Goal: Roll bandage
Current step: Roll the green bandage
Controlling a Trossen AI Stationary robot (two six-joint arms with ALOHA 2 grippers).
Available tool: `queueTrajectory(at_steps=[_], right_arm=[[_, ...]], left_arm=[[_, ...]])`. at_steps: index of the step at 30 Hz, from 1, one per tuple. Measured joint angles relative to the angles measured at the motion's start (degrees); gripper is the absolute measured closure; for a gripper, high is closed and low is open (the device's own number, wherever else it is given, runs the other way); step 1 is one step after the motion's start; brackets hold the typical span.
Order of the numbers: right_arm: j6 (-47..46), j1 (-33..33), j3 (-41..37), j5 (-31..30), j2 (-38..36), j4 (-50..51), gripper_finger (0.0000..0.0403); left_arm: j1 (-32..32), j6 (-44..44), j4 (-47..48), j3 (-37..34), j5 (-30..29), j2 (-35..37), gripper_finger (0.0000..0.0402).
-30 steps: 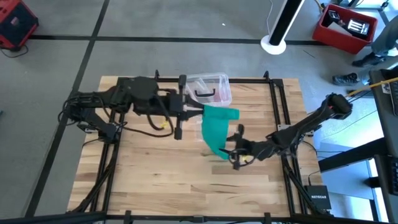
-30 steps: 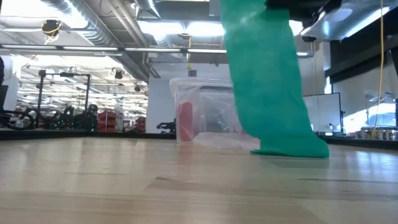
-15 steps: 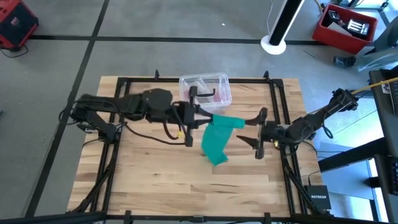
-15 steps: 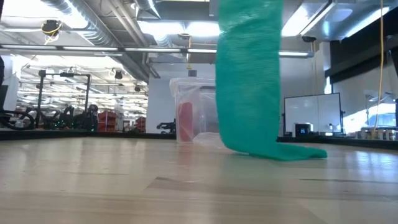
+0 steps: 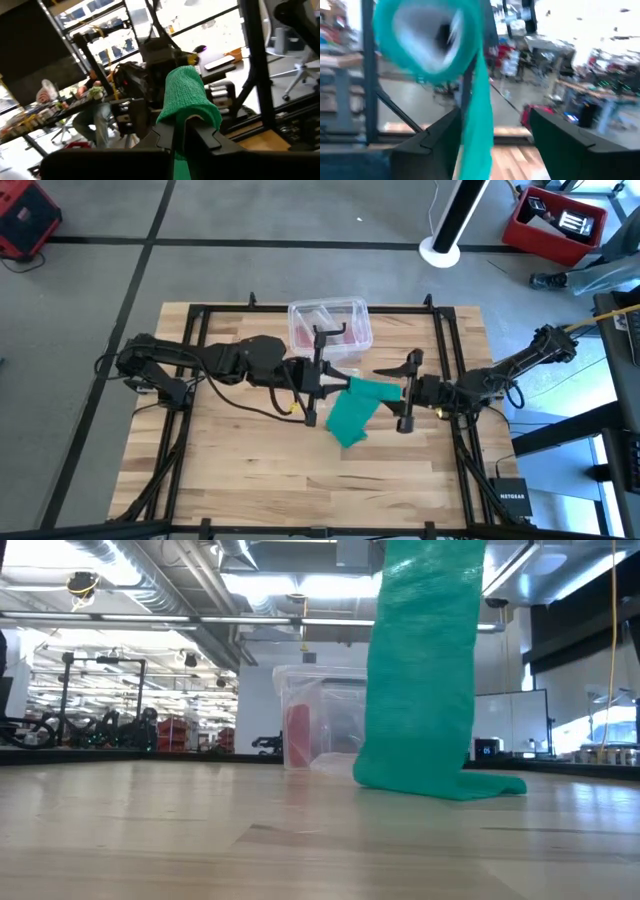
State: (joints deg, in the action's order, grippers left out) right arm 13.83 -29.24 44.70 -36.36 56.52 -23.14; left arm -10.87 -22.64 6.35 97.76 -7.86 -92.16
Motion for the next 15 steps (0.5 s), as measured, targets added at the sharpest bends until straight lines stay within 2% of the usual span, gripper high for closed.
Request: queueTrajectory(at_steps=[3, 6, 9, 13, 15], right_arm=[[1.11, 1.77, 0.03, 3.13, 1.11, -1.50, 0.0169], [5.39, 2.80, 0.01, 2.75, 1.87, -2.65, 0.0196], [9.93, 2.77, 1.21, 2.47, 1.77, -2.65, 0.0256], [16.33, 2.58, 3.69, 2.54, 1.81, -0.59, 0.0369], [20.12, 2.58, 5.18, 2.39, 1.77, 1.04, 0.0390]], left_arm=[[-0.08, 1.21, -0.31, -0.02, 0.25, 0.00, 0.0386], [-0.82, 1.60, -0.07, -0.02, 0.21, 0.00, 0.0386], [-1.55, 1.62, 0.53, -0.02, 0.22, -0.24, 0.0386], [-2.39, 1.68, 0.93, -0.02, 0.23, -0.31, 0.0386], [-2.74, 1.98, 1.66, -0.02, 0.21, -0.31, 0.0386]])
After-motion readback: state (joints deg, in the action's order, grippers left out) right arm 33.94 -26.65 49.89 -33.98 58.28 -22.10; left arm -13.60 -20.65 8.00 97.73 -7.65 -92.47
